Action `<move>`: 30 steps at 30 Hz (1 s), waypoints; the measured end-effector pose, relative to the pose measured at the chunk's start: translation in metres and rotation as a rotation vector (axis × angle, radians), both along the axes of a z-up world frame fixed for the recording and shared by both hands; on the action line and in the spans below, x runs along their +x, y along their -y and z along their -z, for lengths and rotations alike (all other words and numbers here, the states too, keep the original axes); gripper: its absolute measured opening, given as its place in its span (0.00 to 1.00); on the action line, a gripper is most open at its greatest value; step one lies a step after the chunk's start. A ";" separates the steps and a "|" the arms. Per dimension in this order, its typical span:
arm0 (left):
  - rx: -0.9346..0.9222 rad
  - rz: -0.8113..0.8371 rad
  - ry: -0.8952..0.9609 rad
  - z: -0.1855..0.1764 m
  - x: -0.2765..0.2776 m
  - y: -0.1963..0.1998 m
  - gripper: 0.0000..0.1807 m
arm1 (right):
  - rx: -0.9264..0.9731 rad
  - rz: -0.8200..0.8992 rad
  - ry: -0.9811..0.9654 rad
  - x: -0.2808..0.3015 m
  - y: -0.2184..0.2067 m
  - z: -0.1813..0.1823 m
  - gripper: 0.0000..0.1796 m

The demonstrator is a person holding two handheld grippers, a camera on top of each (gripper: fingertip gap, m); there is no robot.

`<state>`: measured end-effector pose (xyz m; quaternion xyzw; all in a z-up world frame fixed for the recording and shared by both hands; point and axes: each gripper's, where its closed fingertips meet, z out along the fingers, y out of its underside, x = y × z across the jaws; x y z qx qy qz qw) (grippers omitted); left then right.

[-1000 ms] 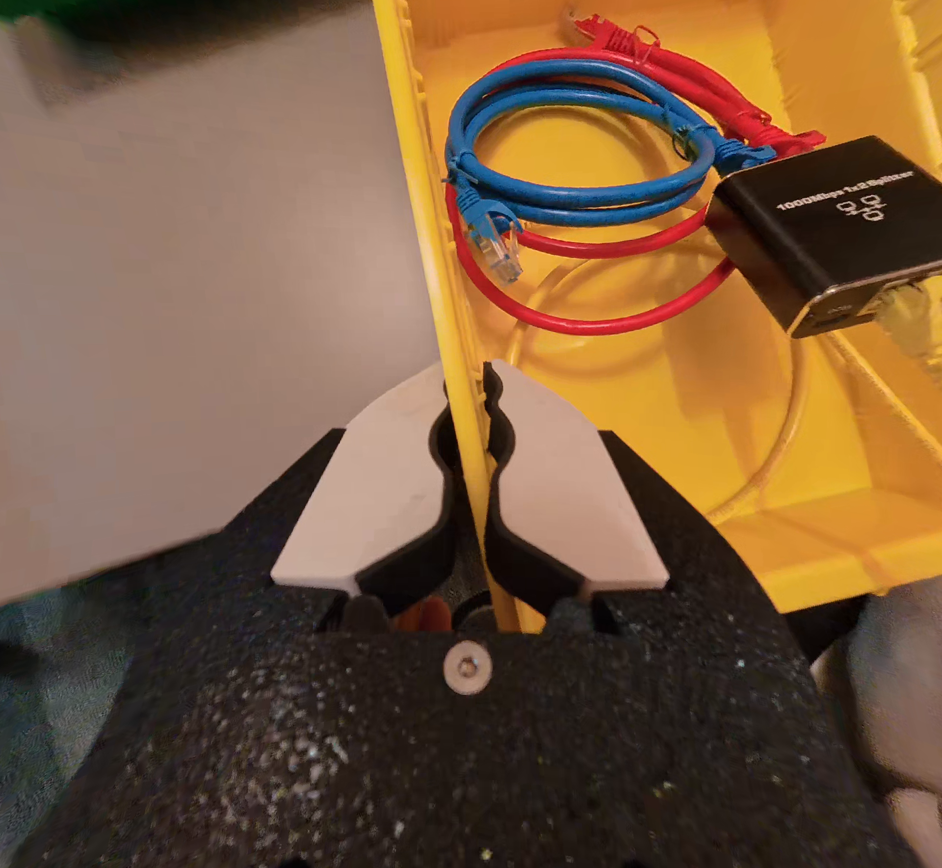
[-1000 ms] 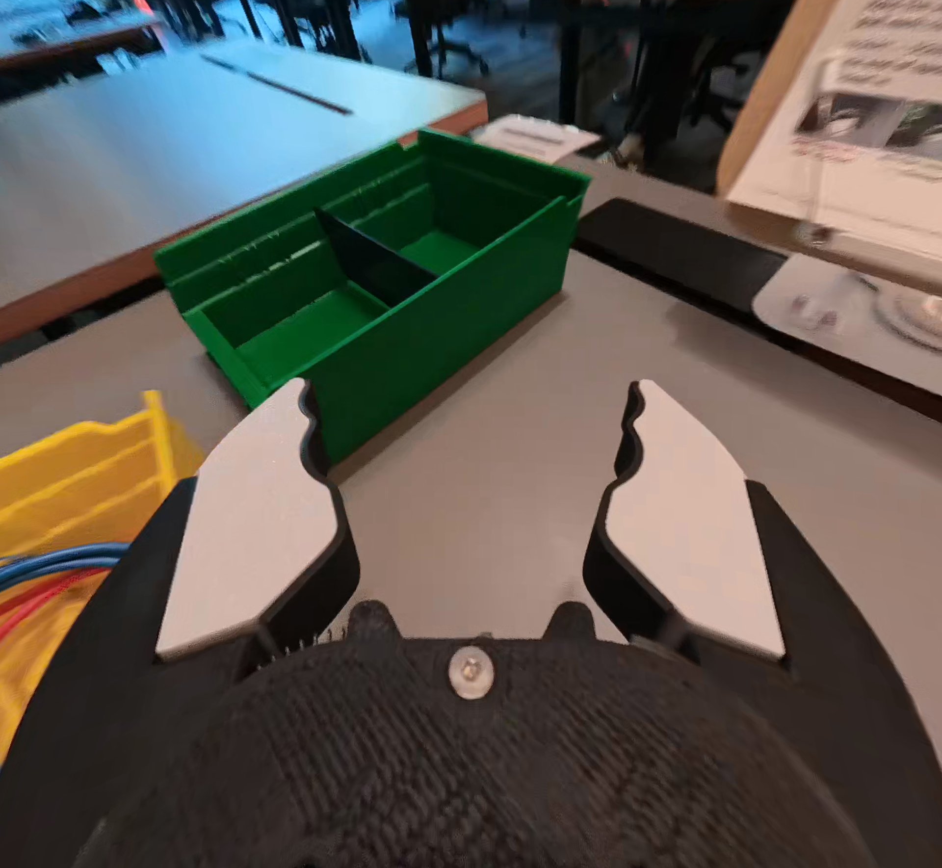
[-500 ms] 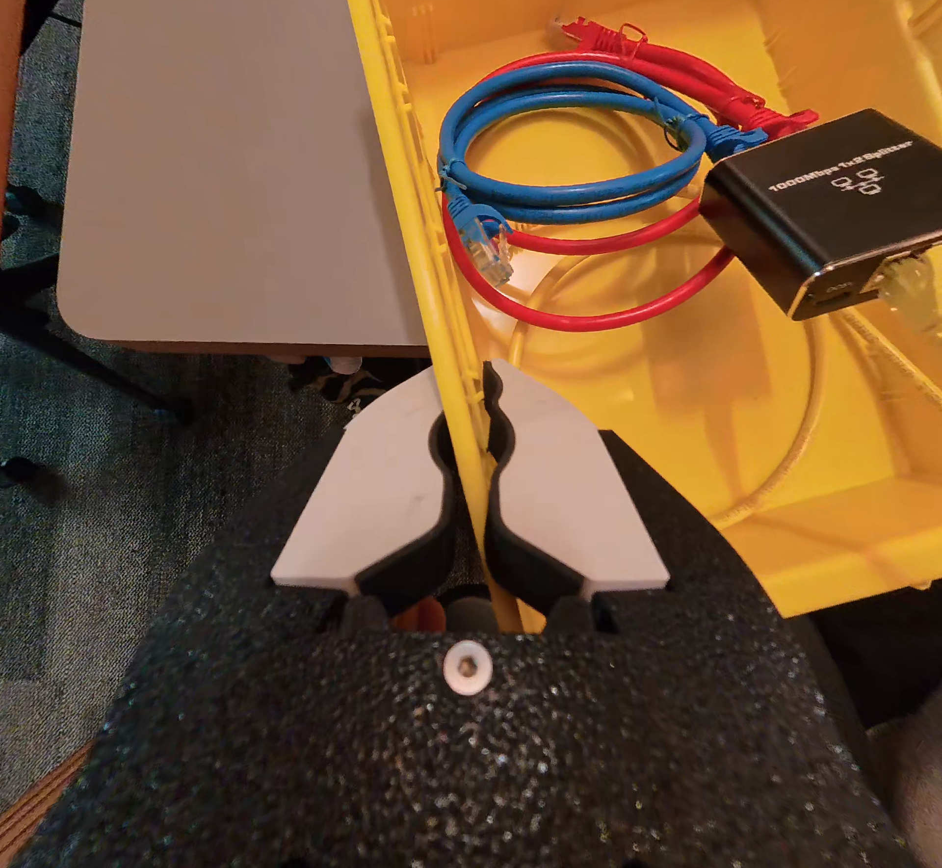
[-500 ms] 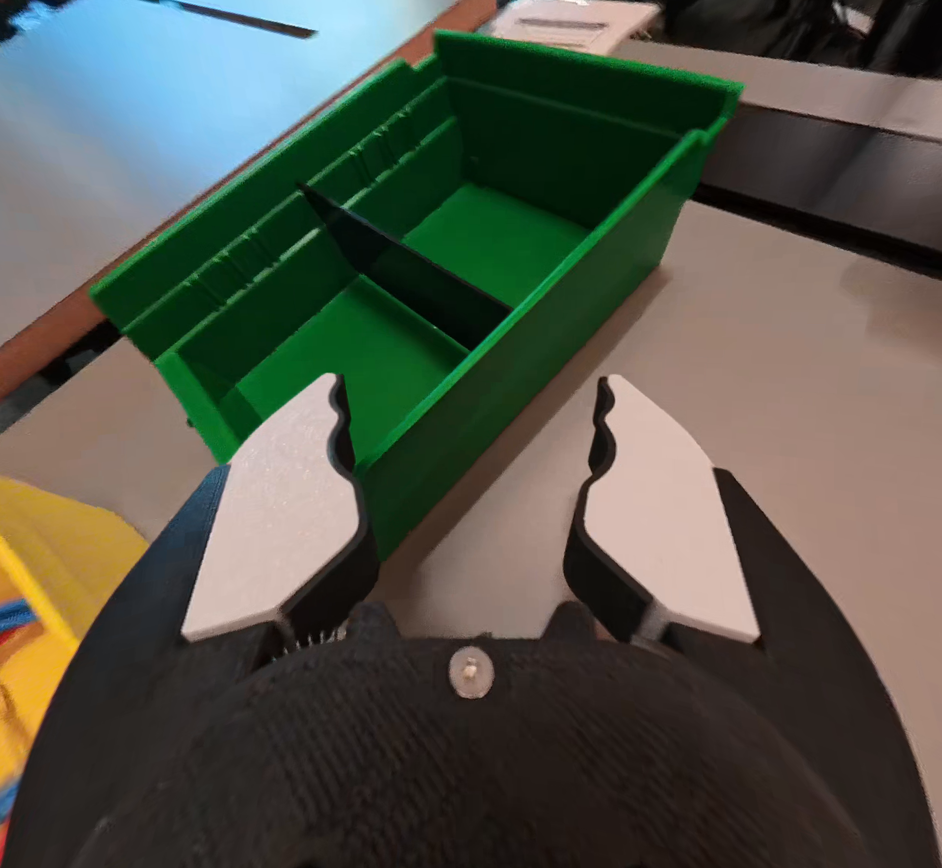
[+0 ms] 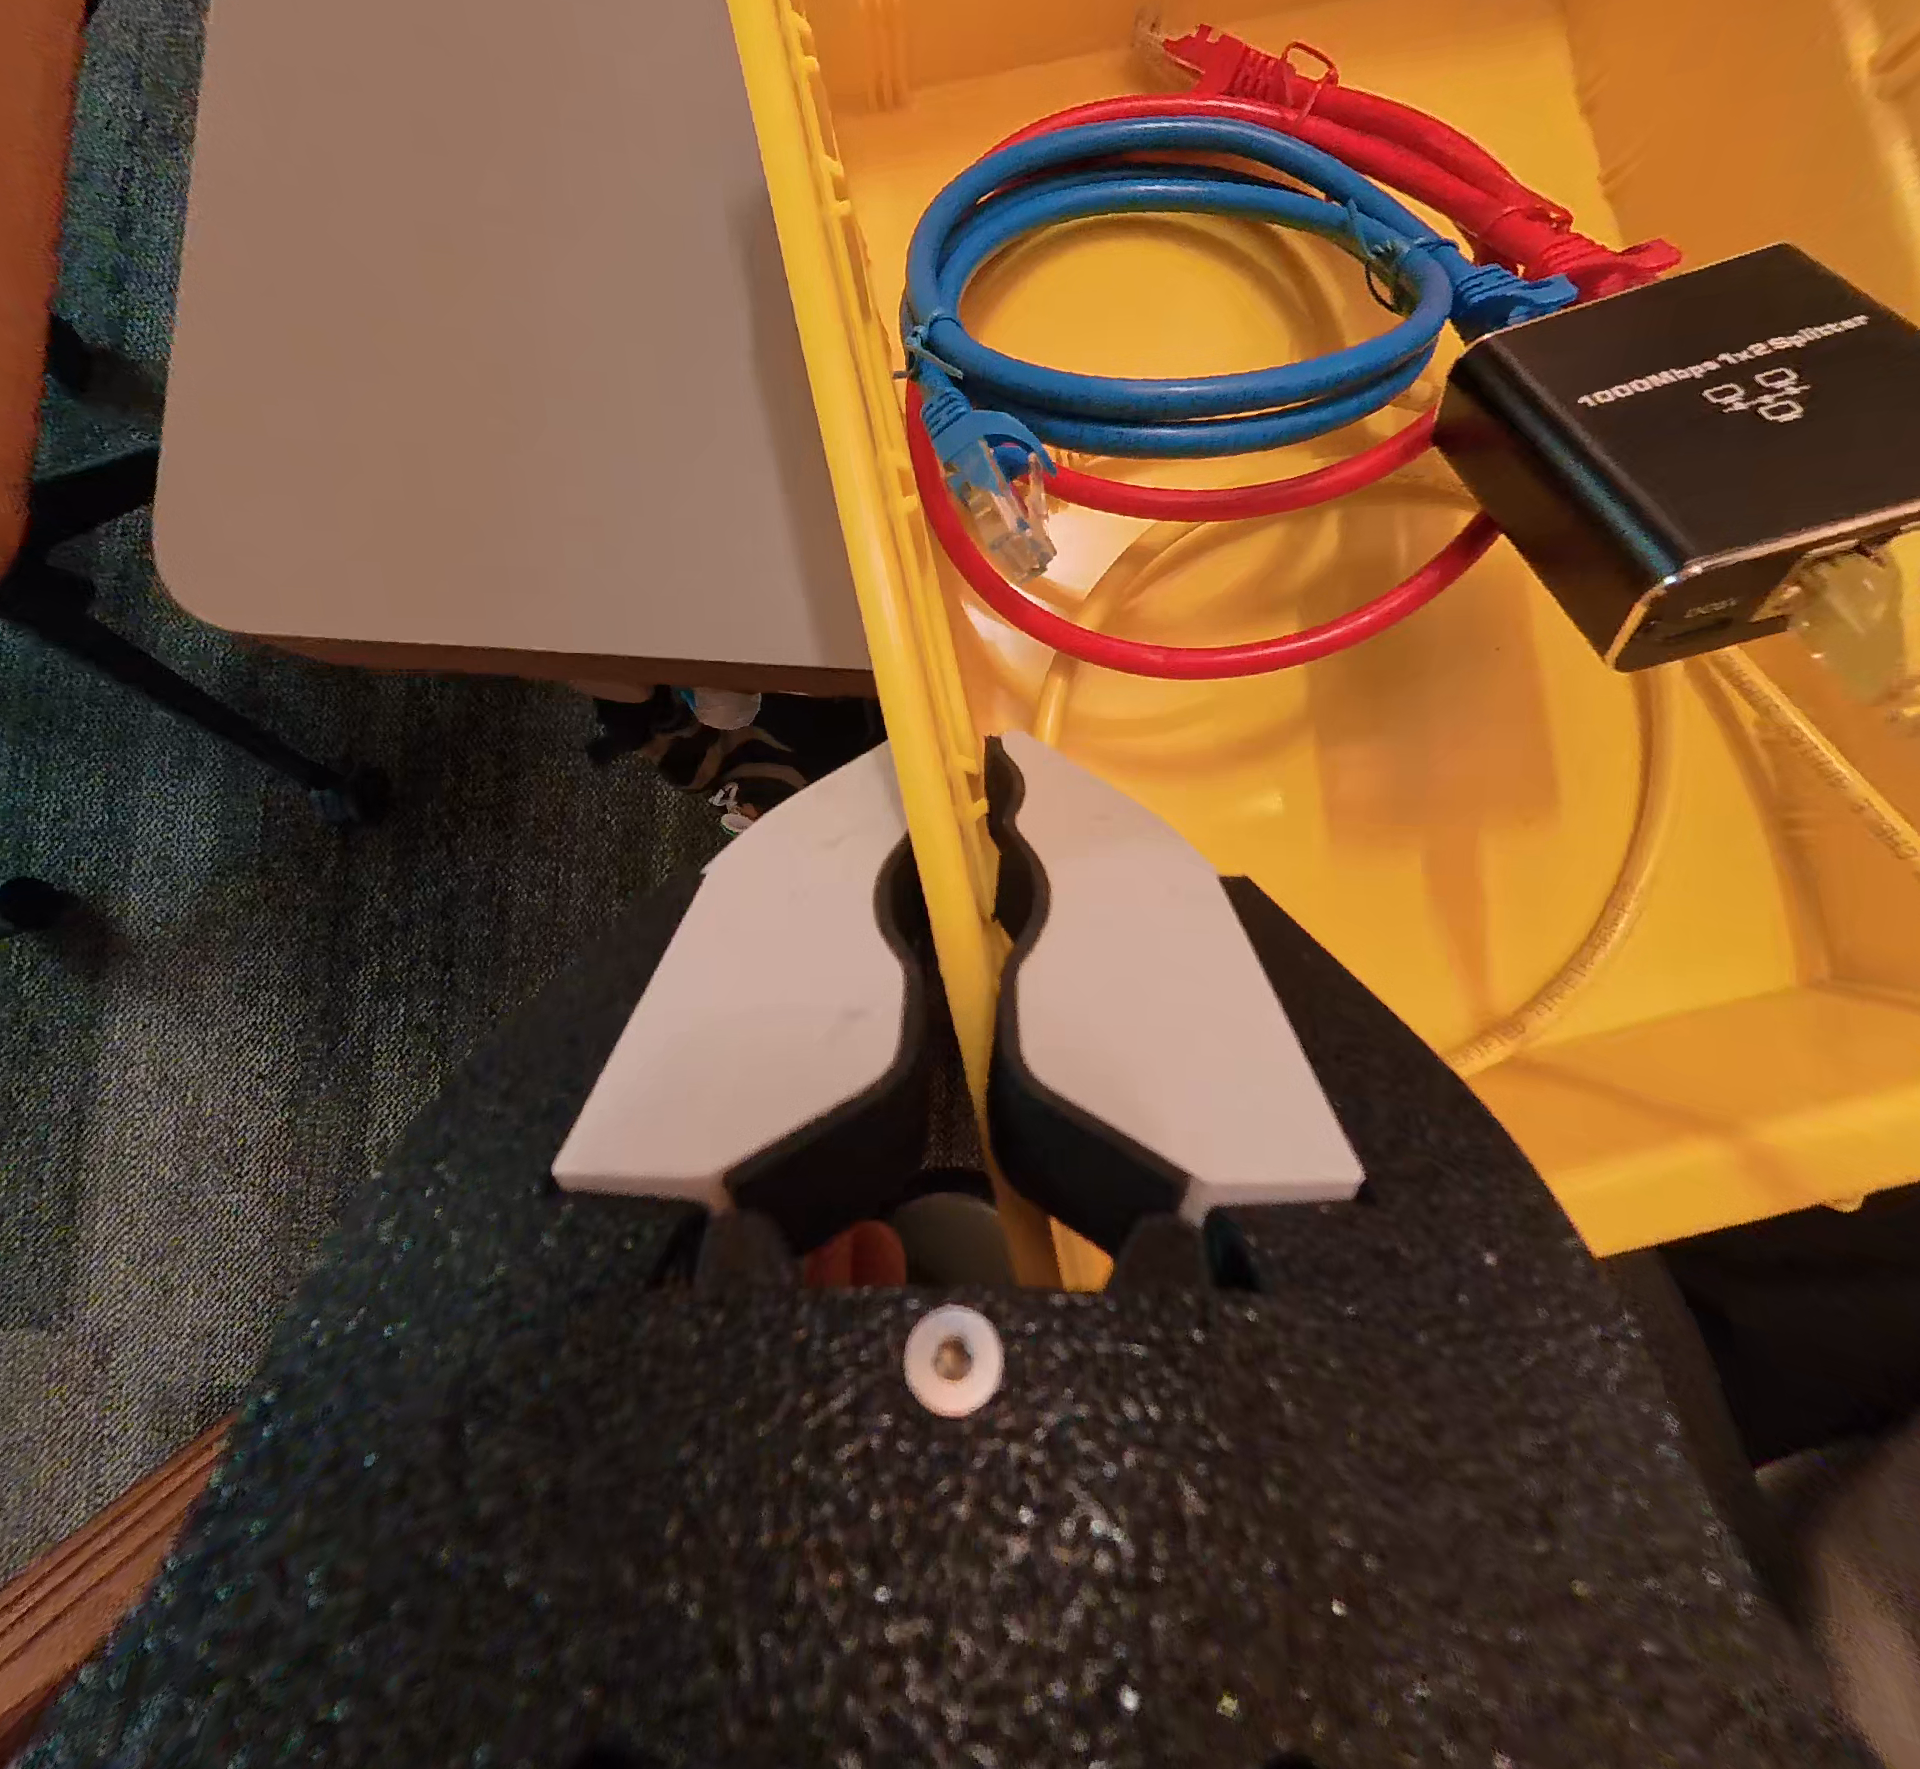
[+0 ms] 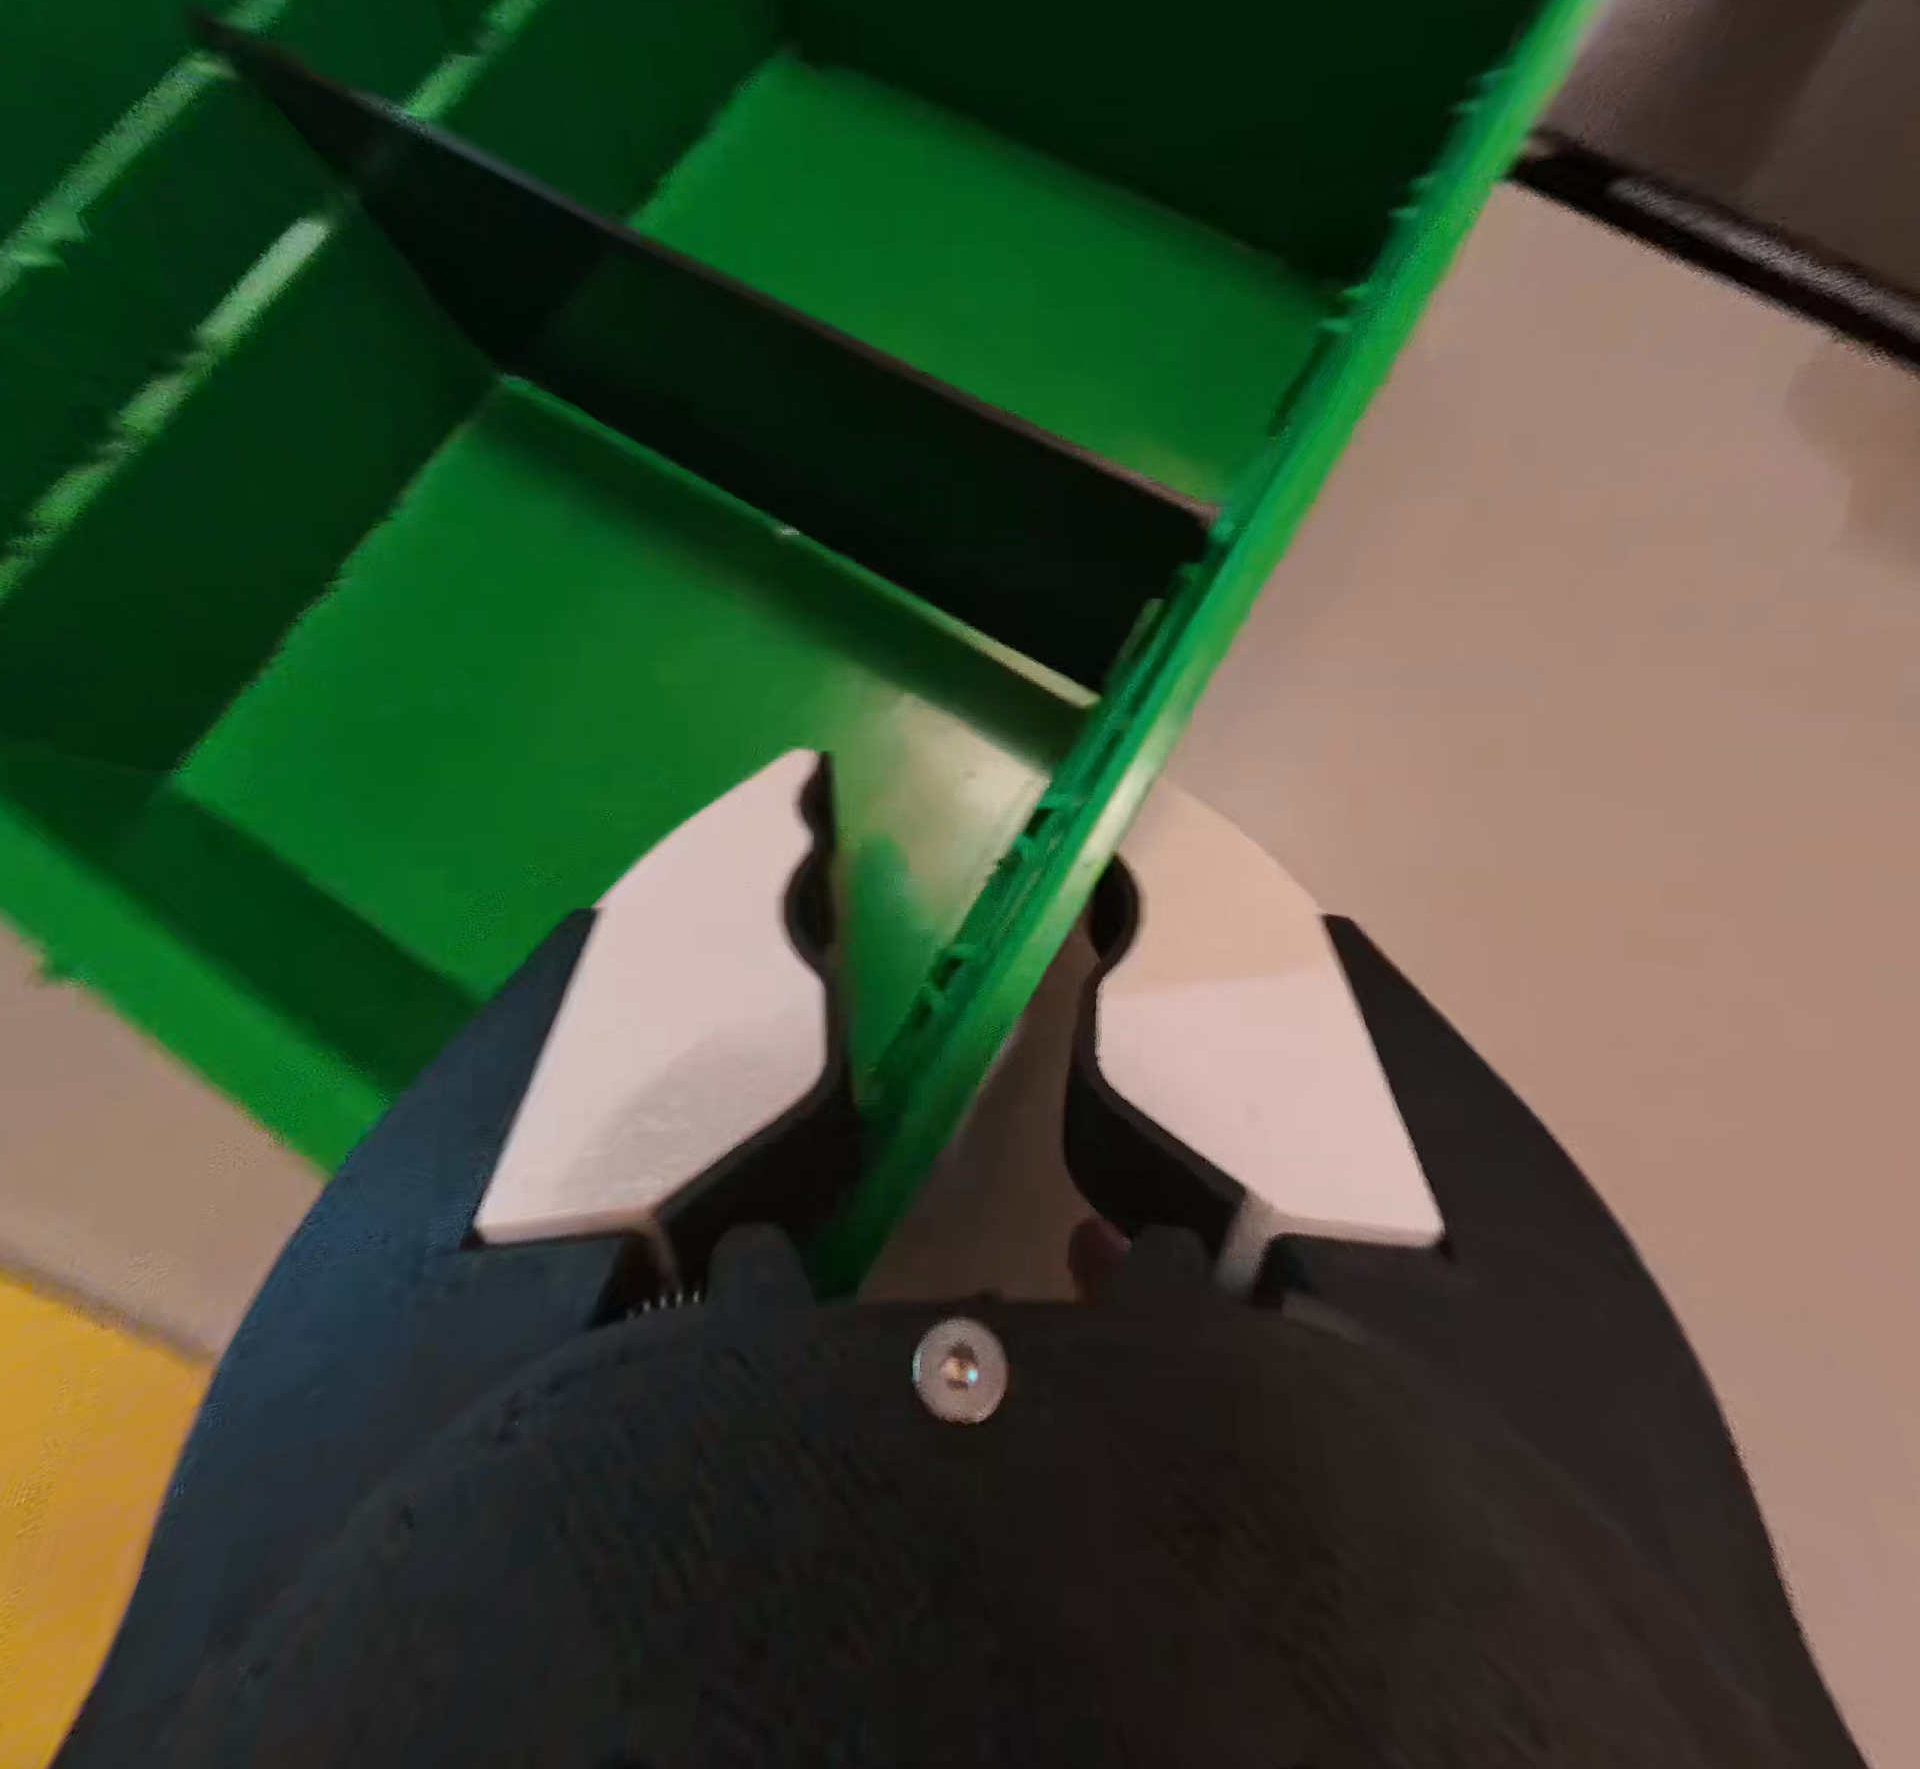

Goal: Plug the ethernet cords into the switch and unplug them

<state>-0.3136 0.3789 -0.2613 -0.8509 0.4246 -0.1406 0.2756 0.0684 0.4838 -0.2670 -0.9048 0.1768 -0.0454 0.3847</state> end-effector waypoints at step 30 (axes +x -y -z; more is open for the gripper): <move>-0.049 0.052 0.015 0.000 0.080 -0.067 0.03 | 0.197 0.173 0.091 0.260 0.510 -0.092 0.20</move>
